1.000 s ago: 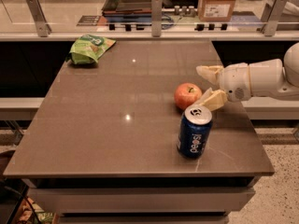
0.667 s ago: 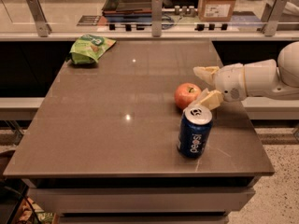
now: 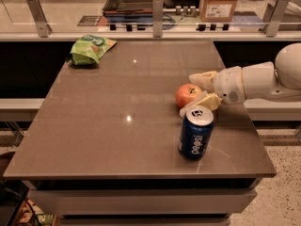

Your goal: Move apple near green rice chip bag

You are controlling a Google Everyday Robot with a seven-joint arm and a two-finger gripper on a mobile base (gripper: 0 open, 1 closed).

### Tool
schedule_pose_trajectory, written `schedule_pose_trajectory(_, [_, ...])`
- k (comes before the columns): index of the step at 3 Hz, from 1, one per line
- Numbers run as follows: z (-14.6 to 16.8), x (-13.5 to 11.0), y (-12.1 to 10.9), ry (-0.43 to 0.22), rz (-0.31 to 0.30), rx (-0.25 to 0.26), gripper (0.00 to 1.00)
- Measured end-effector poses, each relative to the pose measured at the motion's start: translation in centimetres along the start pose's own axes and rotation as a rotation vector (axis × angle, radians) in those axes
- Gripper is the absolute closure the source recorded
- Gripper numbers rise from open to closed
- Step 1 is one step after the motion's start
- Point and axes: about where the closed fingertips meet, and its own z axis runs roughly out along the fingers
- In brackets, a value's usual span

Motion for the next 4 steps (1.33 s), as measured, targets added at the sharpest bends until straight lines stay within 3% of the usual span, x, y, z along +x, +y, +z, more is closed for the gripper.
schedule_pose_trajectory(3, [0.59, -0.28, 0.28, -0.001, -0.004, -0.012, 0.87])
schedule_pose_trajectory(4, [0.76, -0.38, 0.36, -0.001, -0.006, -0.015, 1.0])
